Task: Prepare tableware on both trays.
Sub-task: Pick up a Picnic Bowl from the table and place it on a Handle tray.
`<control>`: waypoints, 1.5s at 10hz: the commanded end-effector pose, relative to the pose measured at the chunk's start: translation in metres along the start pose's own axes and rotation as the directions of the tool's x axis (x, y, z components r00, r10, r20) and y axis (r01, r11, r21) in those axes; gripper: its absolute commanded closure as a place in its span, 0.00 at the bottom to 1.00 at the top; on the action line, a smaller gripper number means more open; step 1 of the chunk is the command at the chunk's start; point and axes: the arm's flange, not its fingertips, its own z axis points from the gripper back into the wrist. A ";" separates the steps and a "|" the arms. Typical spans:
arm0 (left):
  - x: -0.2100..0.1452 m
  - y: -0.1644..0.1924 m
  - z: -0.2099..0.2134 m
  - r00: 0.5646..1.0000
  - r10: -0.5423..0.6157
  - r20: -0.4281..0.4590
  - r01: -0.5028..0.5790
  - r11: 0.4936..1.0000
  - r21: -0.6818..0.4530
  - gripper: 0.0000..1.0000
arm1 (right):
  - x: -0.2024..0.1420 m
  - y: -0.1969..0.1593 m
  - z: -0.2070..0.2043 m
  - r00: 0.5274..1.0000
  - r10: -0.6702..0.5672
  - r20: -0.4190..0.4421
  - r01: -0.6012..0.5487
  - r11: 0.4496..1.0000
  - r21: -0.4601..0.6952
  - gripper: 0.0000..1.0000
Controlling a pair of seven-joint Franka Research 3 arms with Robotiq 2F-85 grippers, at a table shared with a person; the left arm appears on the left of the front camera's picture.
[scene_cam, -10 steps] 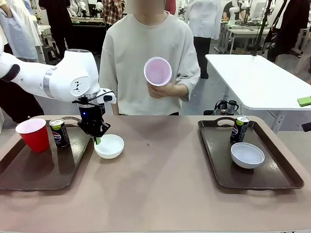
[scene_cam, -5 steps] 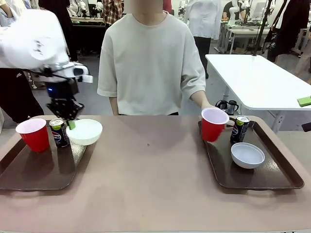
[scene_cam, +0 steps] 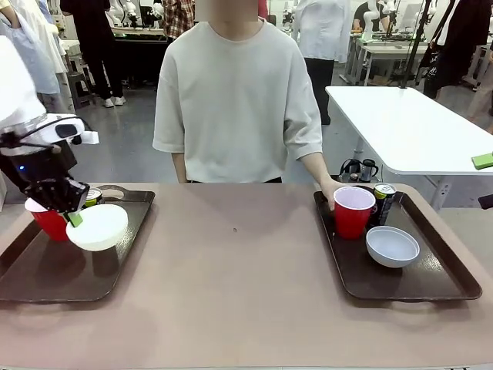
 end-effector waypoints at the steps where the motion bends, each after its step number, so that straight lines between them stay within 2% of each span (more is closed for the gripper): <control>1: -0.014 0.010 -0.008 0.997 0.004 0.076 -0.005 1.000 0.007 1.00 | 0.001 0.000 -0.001 1.000 0.010 0.008 -0.010 1.000 0.024 0.00; 2: 0.000 0.000 0.000 1.000 0.000 0.000 0.000 1.000 0.000 1.00 | 0.001 0.000 -0.001 1.000 0.010 0.008 -0.010 1.000 0.024 0.00; 4: 0.000 0.000 0.000 1.000 0.000 0.000 0.000 1.000 0.000 1.00 | 0.001 0.000 -0.001 1.000 0.010 0.008 -0.010 1.000 0.024 0.00; 5: -0.007 0.004 -0.004 1.000 0.008 0.026 -0.008 1.000 0.005 0.96 | 0.001 0.000 -0.001 1.000 0.010 0.008 -0.010 1.000 0.024 0.00; 6: 0.001 0.010 -0.015 1.000 -0.008 -0.001 0.008 1.000 0.005 0.96 | 0.001 0.000 -0.001 1.000 0.010 0.008 -0.010 1.000 0.024 0.00; 9: 0.011 0.018 -0.058 0.998 -0.015 -0.055 0.021 0.993 0.118 0.96 | 0.001 0.000 -0.001 1.000 0.010 0.008 -0.010 1.000 0.024 0.00; 12: 0.006 0.026 -0.074 0.990 0.001 -0.138 0.011 0.997 0.081 0.96 | 0.001 0.000 -0.001 1.000 0.010 0.008 -0.010 1.000 0.024 0.00; 13: 0.006 0.025 -0.073 0.989 0.002 -0.150 0.011 0.996 0.088 0.49 | 0.001 0.000 -0.001 1.000 0.010 0.008 -0.010 1.000 0.024 0.00; 14: 0.006 0.023 -0.071 0.989 -0.009 -0.149 0.024 0.995 0.094 0.36 | 0.001 0.000 -0.001 1.000 0.010 0.008 -0.010 1.000 0.024 0.00; 15: 0.003 0.021 -0.062 0.990 -0.017 -0.140 0.031 0.994 0.103 0.00 | 0.001 0.000 -0.001 1.000 0.010 0.008 -0.010 1.000 0.024 0.00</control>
